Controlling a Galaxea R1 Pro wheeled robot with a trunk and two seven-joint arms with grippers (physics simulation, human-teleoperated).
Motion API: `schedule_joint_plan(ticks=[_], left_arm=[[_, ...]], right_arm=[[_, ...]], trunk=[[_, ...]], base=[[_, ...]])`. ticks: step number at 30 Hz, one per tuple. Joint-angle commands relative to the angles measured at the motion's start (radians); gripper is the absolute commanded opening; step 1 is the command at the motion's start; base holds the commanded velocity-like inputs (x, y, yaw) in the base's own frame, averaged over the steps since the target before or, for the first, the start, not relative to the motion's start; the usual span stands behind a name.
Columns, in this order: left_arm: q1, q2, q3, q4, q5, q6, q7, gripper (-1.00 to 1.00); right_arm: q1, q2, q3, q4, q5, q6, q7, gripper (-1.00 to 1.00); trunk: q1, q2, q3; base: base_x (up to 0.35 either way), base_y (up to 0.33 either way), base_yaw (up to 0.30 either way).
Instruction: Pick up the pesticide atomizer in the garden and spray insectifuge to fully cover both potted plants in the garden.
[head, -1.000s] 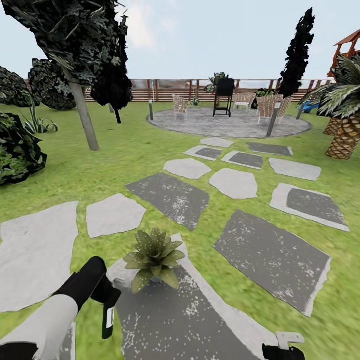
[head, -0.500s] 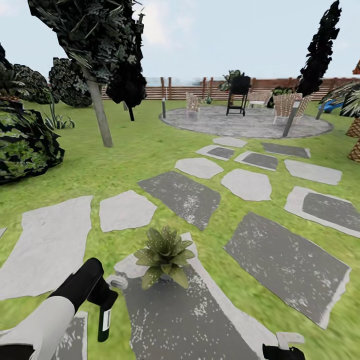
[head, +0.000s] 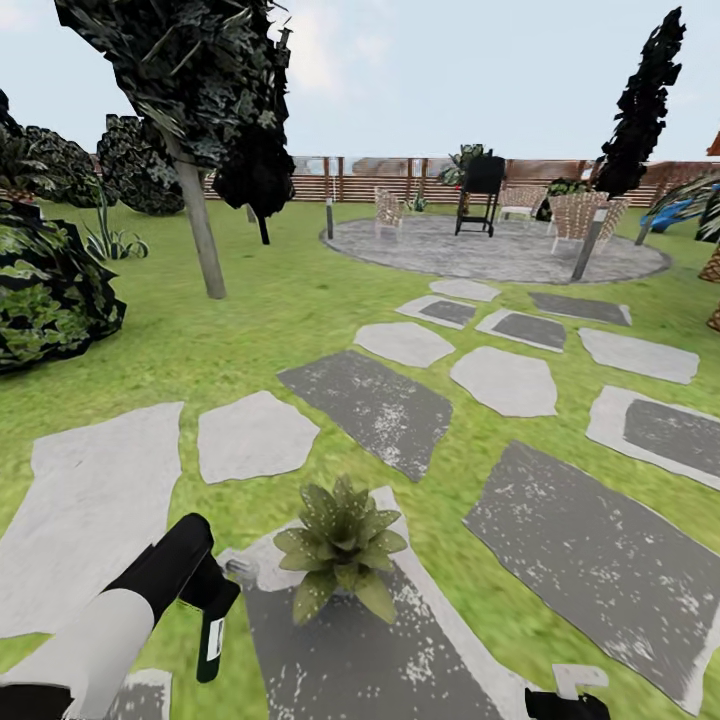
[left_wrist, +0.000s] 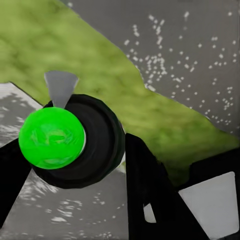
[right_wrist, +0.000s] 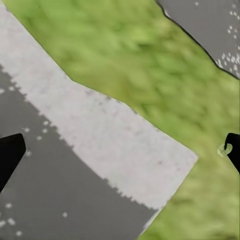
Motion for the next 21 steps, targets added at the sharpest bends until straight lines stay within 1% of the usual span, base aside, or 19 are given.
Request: schedule_joint_plan(ticks=[1,2,3,5,6,8,12,16,21], left_arm=[[-0.003,0.0,-0.024,-0.002,-0.012,0.0,-0.029,-1.0],[-0.004,-0.001,-0.038,-0.003,-0.013,0.001,-0.044,-1.0],[-0.004,-0.001,-0.063,-0.005,-0.013,0.001,-0.066,-1.0],[-0.005,-0.001,-0.102,-0.008,-0.013,0.003,-0.088,-1.0],[-0.005,-0.001,-0.115,-0.008,-0.012,0.003,-0.094,-1.0],[-0.005,-0.001,-0.124,-0.011,-0.012,0.004,-0.099,-1.0],[-0.005,0.0,-0.129,-0.015,-0.013,0.002,-0.101,-1.0],[-0.005,0.001,-0.13,-0.016,-0.014,0.001,-0.101,-1.0],[-0.005,0.003,-0.13,-0.017,-0.015,0.001,-0.101,-1.0]], right_arm=[[-0.001,0.0,0.009,0.001,-0.009,-0.003,-0.003,1.0],[0.0,0.0,0.009,0.001,-0.009,-0.003,-0.002,1.0],[0.0,0.0,0.009,0.001,-0.009,-0.003,-0.003,1.0],[-0.001,0.0,0.009,0.001,-0.009,-0.003,-0.003,1.0],[-0.001,0.0,0.009,0.001,-0.009,-0.003,-0.004,1.0],[-0.001,0.0,0.009,0.001,-0.009,-0.003,-0.004,1.0],[0.0,-0.001,0.008,0.002,-0.009,-0.004,-0.005,1.0],[0.0,-0.006,0.007,0.004,-0.009,-0.004,-0.005,1.0],[0.0,-0.006,0.007,0.004,-0.009,-0.004,-0.005,1.0]], trunk=[[0.0,0.0,-0.001],[0.0,0.0,-0.001],[0.0,0.0,-0.001],[0.0,0.0,-0.001],[0.0,0.0,-0.001],[0.0,0.0,-0.001],[0.0,0.0,-0.001],[0.0,0.0,-0.001],[0.0,0.0,-0.001]], base=[[0.111,0.095,0.0],[0.071,0.061,0.0],[0.036,0.031,0.0],[0.018,0.015,0.0],[0.006,0.005,0.0],[0.003,0.003,0.0],[0.0,-0.011,0.0],[-0.009,-0.213,0.0],[-0.18,-0.221,0.0]])
